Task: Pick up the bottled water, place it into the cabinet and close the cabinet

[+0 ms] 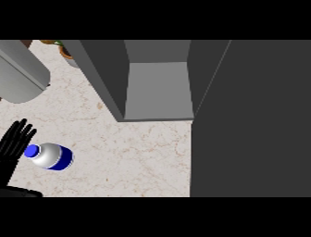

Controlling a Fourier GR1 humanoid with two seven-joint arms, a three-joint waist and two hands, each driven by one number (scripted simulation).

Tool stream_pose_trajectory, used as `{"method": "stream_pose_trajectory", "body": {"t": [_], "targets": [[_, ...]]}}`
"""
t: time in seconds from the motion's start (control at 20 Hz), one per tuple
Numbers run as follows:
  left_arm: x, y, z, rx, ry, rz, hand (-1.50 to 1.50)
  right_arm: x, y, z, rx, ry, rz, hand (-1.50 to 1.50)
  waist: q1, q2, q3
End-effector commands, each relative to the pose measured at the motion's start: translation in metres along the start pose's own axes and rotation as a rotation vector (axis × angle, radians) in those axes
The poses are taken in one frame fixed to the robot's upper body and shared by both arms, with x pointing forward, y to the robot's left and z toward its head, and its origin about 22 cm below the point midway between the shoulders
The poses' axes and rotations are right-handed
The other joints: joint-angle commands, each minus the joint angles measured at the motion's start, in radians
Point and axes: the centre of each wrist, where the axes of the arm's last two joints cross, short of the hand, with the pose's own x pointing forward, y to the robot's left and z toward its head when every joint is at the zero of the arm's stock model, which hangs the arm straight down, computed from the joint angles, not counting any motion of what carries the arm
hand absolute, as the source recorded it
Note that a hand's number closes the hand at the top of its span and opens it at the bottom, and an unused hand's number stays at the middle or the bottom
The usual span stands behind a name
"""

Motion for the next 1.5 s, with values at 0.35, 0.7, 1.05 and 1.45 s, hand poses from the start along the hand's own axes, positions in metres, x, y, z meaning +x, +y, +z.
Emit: {"method": "stream_pose_trajectory", "body": {"t": [0.35,0.7,1.05,1.45], "targets": [[-0.072,0.004,0.012,0.037,0.021,0.021,-1.50,0.026,0.007,0.017,0.033,-0.039,-0.004,-1.50,-0.008,0.002,-0.002],[-0.081,0.002,-0.008,-0.068,0.064,0.136,-1.50,0.024,-0.001,0.018,0.031,-0.043,0.001,-1.50,-0.006,0.006,-0.002],[-0.101,-0.025,-0.010,-0.024,0.026,0.214,-1.50,0.021,0.007,0.020,0.013,-0.052,-0.008,-1.50,-0.008,0.005,-0.003],[-0.104,-0.025,-0.020,-0.020,0.042,0.328,1.50,0.018,0.004,0.017,0.014,-0.050,0.009,-1.50,-0.008,0.010,-0.004]]}}
